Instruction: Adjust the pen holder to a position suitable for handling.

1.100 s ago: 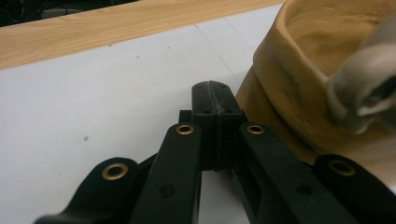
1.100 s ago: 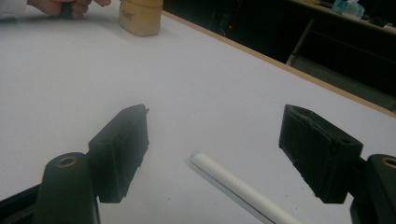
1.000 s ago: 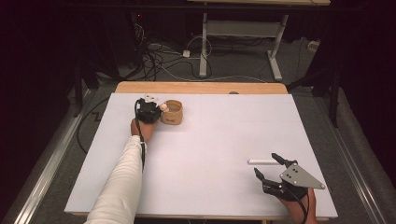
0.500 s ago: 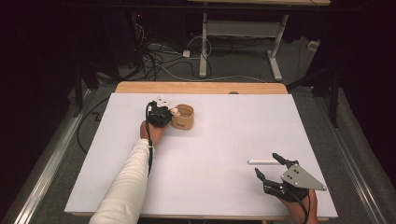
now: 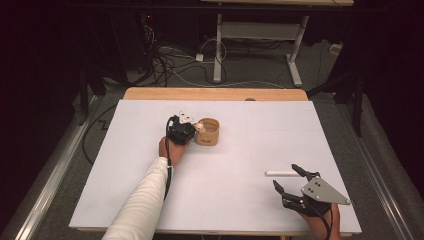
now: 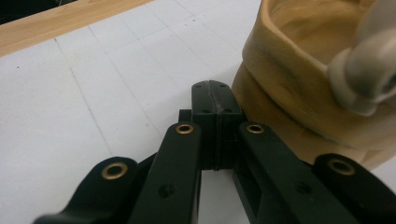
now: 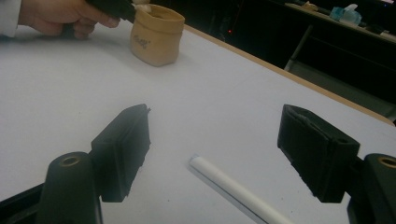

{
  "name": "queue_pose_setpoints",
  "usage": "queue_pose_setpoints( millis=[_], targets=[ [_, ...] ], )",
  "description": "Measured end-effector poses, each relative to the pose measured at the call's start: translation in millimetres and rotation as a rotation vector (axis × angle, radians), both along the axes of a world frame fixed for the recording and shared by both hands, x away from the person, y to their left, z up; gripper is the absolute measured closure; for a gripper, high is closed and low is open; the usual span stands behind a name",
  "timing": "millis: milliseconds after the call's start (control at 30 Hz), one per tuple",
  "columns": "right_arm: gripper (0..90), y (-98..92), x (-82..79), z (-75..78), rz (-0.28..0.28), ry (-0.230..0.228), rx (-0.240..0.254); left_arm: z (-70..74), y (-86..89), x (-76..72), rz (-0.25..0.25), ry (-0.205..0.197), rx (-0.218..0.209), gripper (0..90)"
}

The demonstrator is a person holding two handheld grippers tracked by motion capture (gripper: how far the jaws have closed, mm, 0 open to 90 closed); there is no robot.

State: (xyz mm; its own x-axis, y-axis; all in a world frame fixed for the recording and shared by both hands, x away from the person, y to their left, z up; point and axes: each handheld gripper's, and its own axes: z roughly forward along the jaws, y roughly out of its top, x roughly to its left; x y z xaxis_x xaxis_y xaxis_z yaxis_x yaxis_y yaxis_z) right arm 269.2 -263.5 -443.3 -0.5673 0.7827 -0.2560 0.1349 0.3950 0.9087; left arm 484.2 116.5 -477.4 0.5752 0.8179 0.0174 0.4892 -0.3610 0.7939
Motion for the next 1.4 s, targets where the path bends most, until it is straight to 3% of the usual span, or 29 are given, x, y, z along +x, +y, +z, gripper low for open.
queue_pose_setpoints(
  millis=[100, 200, 300, 400, 800, 833, 867, 933, 1067, 1400],
  targets=[
    [25.4, -1.4, -0.2, 0.2, 0.009, -0.004, 0.012, 0.0, -5.2, -2.3, 0.007, -0.005, 0.011, 87.5],
    [25.4, -1.6, 0.0, 0.3, 0.006, -0.002, 0.012, 0.4, -10.2, -4.7, -0.019, -0.006, 0.021, 87.4],
    [25.5, -1.5, 0.7, -0.4, 0.002, 0.003, 0.006, -0.1, -22.7, -10.6, -0.031, -0.029, 0.061, 87.4],
    [25.5, -1.0, 0.6, -0.6, 0.004, 0.003, 0.004, -0.3, -25.3, -11.2, -0.02, -0.031, 0.068, 87.4],
    [25.4, -1.8, -0.1, -0.4, -0.004, 0.006, 0.002, 8.0, -18.9, -14.0, -0.038, -0.04, 0.057, 86.8],
    [25.4, -1.4, 0.0, -0.5, -0.002, 0.007, 0.001, 10.4, -17.9, -15.1, -0.044, -0.047, 0.054, 86.8],
    [25.4, -1.3, -0.1, -0.3, 0.0, 0.006, 0.0, 14.5, -16.7, -18.9, -0.058, -0.071, 0.075, 86.8],
    [25.4, -1.2, -0.3, -0.3, -0.003, 0.006, -0.004, 17.6, -14.6, -21.7, -0.06, -0.078, 0.095, 86.8],
    [25.4, -0.2, 0.1, -1.0, 0.0, 0.012, -0.005, 24.1, -7.0, -27.5, -0.071, -0.096, 0.078, 86.8],
    [25.5, -0.7, 1.6, -2.6, 0.0, 0.024, -0.01, 39.5, 4.0, -44.9, -0.122, -0.153, 0.111, 83.0]
  ],
)
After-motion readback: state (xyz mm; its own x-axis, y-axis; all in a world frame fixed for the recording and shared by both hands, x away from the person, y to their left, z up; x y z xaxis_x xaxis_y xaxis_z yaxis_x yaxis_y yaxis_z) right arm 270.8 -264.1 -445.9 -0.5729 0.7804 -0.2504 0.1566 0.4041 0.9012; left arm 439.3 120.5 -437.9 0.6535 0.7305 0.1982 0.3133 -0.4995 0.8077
